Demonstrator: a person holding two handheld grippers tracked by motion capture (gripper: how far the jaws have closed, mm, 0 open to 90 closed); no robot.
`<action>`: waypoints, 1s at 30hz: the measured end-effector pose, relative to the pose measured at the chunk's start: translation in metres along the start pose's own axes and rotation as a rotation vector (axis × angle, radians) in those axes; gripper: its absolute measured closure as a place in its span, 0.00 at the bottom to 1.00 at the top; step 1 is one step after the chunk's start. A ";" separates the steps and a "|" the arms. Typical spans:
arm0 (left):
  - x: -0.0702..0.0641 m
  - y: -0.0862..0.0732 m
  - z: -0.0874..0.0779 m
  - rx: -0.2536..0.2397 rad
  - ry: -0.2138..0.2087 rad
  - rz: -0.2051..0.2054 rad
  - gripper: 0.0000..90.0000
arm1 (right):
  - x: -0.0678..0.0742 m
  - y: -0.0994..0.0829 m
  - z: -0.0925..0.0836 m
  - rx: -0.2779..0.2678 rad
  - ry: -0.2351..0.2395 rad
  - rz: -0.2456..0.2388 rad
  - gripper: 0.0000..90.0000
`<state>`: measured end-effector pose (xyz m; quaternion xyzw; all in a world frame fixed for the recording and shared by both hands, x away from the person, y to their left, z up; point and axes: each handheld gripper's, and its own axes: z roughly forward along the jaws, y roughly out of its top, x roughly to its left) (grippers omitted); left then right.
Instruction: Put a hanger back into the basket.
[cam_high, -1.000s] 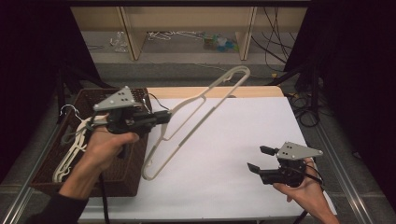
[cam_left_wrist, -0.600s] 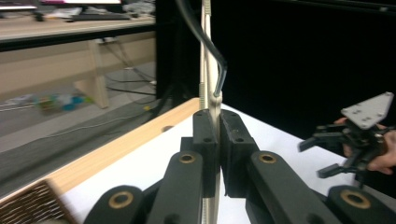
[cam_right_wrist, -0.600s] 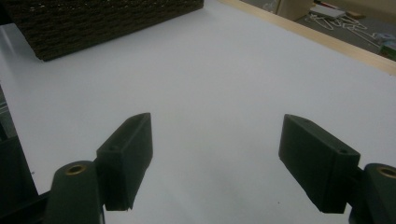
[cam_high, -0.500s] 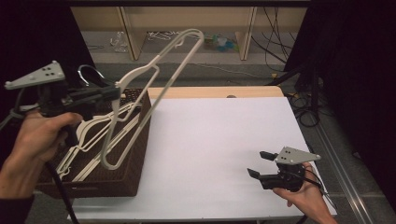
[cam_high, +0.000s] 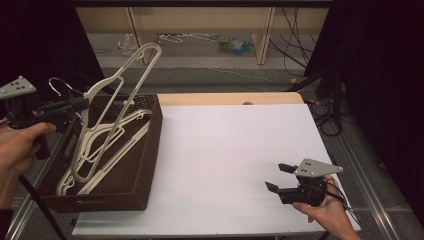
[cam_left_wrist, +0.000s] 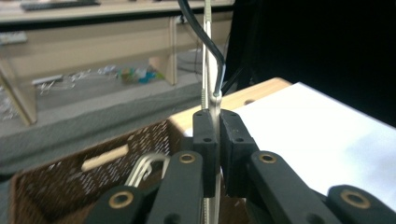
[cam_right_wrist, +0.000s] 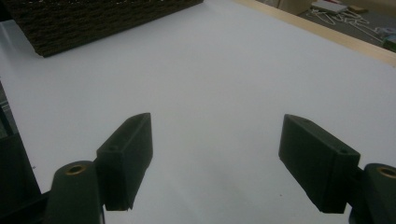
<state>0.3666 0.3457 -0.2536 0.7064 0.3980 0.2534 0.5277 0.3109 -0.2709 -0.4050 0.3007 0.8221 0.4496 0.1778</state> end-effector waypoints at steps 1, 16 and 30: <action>0.008 -0.008 0.001 0.015 0.015 0.006 0.95 | 0.000 0.000 0.000 0.000 0.001 0.001 0.30; 0.031 -0.052 0.012 0.112 0.037 0.092 0.95 | 0.000 -0.002 -0.001 0.005 0.004 0.007 0.28; 0.048 -0.081 0.021 0.230 0.072 0.101 0.95 | 0.001 -0.003 -0.001 0.008 0.007 0.005 0.27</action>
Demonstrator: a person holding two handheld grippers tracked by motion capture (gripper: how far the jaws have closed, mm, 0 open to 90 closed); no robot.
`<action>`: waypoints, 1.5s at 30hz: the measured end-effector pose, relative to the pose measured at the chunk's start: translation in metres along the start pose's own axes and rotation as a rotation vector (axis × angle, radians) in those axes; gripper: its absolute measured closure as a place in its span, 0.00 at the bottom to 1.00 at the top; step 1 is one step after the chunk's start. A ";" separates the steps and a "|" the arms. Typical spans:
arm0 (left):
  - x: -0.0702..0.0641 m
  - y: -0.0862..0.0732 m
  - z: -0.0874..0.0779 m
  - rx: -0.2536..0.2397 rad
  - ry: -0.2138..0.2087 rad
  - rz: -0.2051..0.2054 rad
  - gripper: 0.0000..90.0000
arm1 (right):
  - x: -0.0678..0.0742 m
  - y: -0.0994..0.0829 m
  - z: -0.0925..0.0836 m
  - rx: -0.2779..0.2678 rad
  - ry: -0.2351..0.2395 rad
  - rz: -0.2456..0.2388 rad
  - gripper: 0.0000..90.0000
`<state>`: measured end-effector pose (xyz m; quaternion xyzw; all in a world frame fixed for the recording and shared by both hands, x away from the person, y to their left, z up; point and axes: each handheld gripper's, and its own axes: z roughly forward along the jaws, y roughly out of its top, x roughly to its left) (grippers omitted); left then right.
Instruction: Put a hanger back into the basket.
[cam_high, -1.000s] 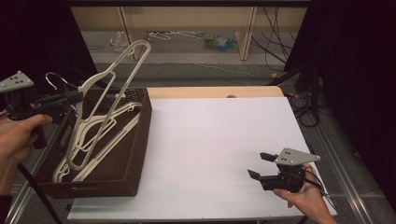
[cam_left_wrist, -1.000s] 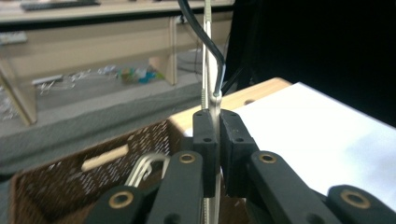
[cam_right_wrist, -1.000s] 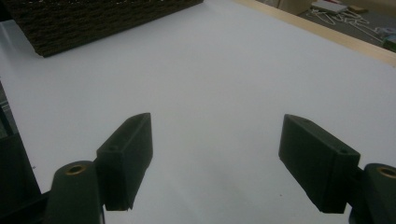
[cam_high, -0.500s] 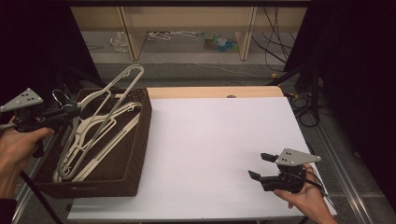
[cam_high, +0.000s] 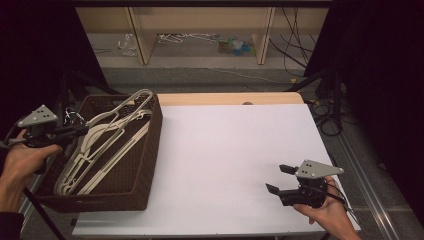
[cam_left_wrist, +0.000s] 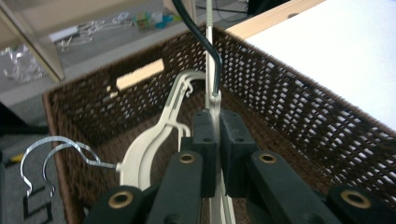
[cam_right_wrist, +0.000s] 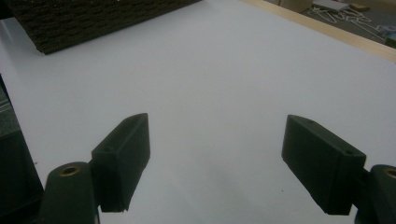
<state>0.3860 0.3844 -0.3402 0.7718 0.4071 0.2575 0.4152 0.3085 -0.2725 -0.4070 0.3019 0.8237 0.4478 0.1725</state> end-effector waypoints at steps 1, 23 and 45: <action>0.002 -0.002 0.001 0.001 -0.004 -0.011 0.95 | 0.000 0.000 0.000 0.000 -0.001 0.000 0.27; 0.015 -0.020 0.046 0.112 0.051 -0.035 0.91 | 0.000 -0.001 0.002 0.013 0.008 0.000 0.27; -0.015 -0.016 0.026 0.022 0.153 -0.110 0.66 | 0.001 -0.002 0.003 0.012 0.007 -0.001 0.27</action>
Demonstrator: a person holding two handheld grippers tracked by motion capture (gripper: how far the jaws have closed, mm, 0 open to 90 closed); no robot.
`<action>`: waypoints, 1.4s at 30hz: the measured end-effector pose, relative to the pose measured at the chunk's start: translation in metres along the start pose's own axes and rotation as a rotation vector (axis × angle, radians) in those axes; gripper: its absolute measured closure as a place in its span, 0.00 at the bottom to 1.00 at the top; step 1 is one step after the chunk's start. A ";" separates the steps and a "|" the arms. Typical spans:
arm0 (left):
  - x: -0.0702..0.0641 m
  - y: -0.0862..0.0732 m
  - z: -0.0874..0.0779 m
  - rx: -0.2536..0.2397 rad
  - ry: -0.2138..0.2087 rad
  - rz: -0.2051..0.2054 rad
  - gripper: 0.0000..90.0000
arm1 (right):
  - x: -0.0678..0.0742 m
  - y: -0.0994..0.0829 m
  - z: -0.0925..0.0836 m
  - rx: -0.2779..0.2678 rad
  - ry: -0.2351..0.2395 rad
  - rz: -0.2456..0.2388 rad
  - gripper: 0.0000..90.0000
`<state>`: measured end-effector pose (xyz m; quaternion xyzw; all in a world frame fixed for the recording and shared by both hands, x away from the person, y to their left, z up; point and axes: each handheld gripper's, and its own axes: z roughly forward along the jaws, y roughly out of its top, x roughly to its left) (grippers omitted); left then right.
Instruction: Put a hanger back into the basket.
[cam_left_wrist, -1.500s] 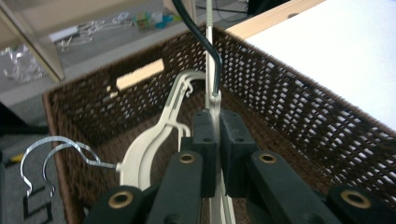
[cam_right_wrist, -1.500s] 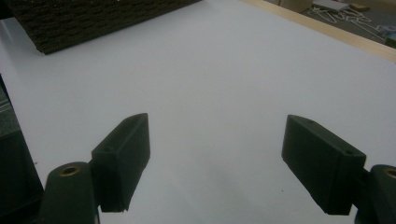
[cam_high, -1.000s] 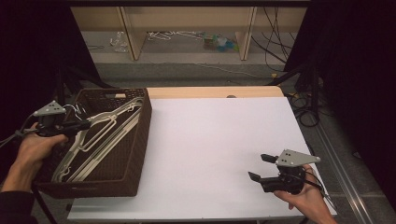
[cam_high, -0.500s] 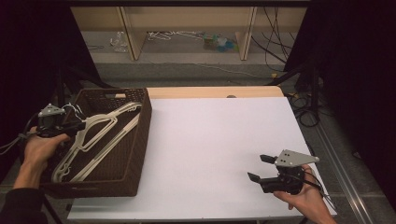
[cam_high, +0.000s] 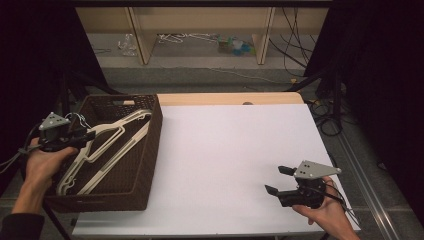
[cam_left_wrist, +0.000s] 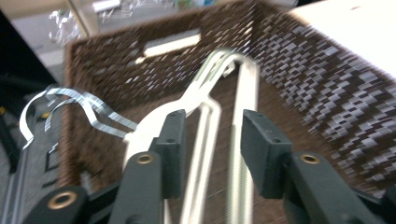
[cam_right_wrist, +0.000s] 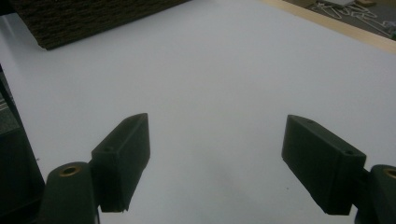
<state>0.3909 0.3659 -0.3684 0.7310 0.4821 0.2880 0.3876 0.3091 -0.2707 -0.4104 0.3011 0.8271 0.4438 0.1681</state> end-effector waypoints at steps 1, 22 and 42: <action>-0.010 0.003 -0.002 -0.027 -0.042 0.008 0.65 | 0.000 0.000 0.000 0.001 0.003 0.002 0.27; -0.072 0.014 -0.009 -0.110 -0.173 0.047 0.52 | 0.001 -0.001 0.001 0.006 0.001 0.002 0.27; -0.152 0.019 -0.006 -0.193 -0.288 0.110 0.31 | 0.004 -0.003 0.002 -0.044 -0.006 0.024 0.18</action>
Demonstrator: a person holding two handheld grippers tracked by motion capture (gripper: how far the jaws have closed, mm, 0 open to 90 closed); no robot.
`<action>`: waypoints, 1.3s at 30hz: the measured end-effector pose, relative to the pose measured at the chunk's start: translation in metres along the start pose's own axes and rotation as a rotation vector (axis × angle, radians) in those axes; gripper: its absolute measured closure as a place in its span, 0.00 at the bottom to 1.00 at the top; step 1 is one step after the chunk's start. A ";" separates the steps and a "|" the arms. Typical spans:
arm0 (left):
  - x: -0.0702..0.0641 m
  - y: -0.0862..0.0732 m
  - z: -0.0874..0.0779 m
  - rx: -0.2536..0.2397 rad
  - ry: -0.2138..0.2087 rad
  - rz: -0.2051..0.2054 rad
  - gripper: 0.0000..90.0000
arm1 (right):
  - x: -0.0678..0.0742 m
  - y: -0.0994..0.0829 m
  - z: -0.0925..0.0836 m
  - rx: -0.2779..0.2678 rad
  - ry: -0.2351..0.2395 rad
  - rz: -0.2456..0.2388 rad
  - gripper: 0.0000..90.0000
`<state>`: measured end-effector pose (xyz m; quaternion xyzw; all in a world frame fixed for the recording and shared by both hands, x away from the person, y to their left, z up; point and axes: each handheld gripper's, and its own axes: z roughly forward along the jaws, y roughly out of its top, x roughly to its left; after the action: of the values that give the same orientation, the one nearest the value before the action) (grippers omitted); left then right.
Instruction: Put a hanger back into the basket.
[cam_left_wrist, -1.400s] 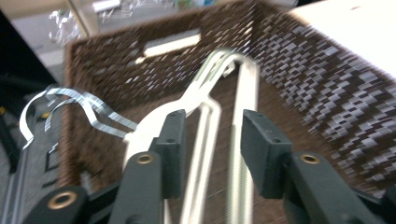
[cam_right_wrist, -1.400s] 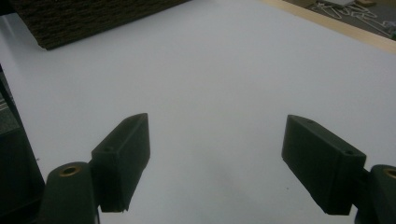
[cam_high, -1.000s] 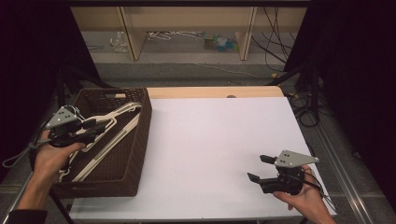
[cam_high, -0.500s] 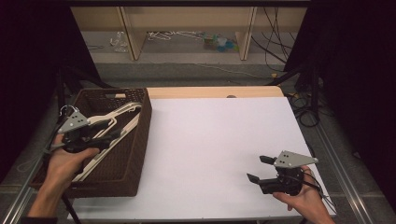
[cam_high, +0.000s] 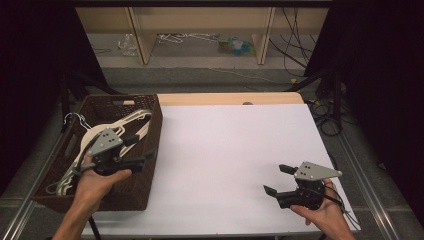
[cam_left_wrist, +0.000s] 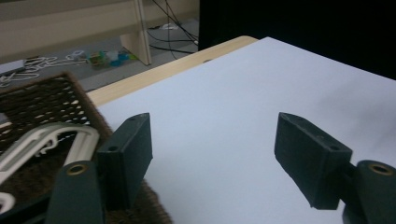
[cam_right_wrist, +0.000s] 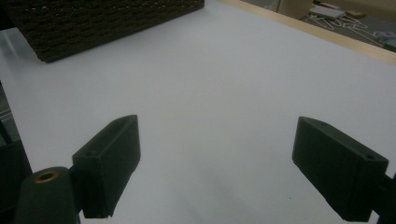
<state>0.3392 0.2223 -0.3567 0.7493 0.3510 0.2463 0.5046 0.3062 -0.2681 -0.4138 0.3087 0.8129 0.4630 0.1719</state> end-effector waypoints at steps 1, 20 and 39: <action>-0.007 -0.003 0.003 -0.017 -0.016 0.002 0.30 | 0.000 0.000 0.000 -0.002 0.000 0.000 0.18; -0.077 -0.035 0.017 -0.016 -0.090 0.054 0.19 | 0.000 -0.002 0.004 -0.060 0.011 -0.011 0.18; -0.092 -0.073 0.015 -0.026 -0.075 0.105 0.18 | 0.014 -0.008 -0.007 -0.102 0.000 -0.007 0.18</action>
<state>0.2718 0.1600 -0.4310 0.7688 0.2885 0.2488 0.5136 0.2889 -0.2659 -0.4172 0.2968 0.7891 0.5034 0.1889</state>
